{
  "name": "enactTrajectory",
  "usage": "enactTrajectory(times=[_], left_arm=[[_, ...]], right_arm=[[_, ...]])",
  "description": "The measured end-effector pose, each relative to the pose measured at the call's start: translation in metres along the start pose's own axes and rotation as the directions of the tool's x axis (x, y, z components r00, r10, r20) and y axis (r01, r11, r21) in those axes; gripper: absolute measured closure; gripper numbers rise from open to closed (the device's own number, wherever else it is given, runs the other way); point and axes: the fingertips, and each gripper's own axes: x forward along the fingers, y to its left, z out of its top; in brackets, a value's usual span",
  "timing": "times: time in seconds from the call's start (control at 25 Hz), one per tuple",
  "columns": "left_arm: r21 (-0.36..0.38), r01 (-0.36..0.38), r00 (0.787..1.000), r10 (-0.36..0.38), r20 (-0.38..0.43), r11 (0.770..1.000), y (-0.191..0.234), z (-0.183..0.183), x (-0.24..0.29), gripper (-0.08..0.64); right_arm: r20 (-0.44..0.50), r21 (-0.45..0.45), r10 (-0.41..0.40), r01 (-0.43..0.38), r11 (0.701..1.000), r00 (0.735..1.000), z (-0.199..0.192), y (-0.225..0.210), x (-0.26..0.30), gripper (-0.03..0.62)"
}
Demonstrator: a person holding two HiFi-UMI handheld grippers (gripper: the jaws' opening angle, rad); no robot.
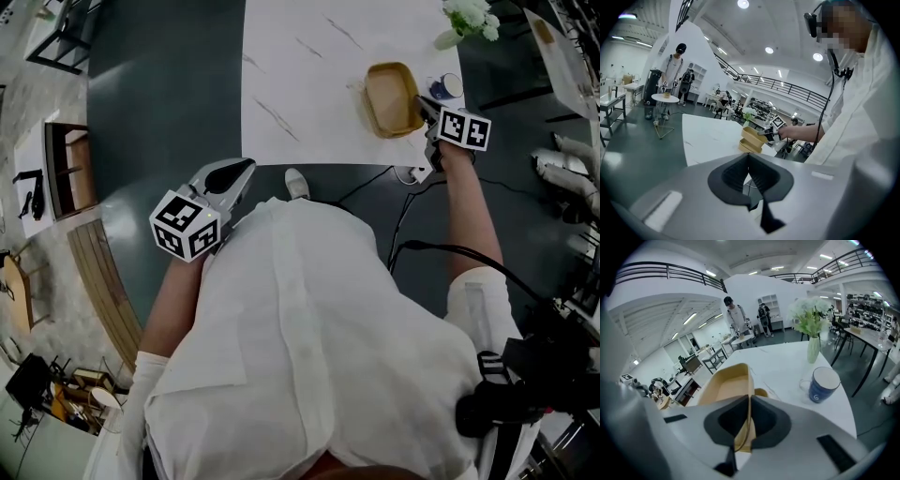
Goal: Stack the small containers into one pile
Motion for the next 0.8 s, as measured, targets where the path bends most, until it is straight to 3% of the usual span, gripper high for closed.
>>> enactTrajectory(times=[0.32, 0.8], left_arm=[[0.001, -0.008, 1.0, 0.008, -0.016, 1.0, 0.004, 0.006, 0.01, 0.552], [0.003, -0.009, 0.999, 0.009, -0.031, 1.0, 0.007, 0.014, 0.028, 0.552]], right_arm=[[-0.042, 0.026, -0.01, 0.011, 1.0, 0.999, -0.019, -0.031, 0.009, 0.577], [-0.084, -0.005, -0.002, 0.001, 1.0, 0.996, -0.038, -0.036, 0.031, 0.577]])
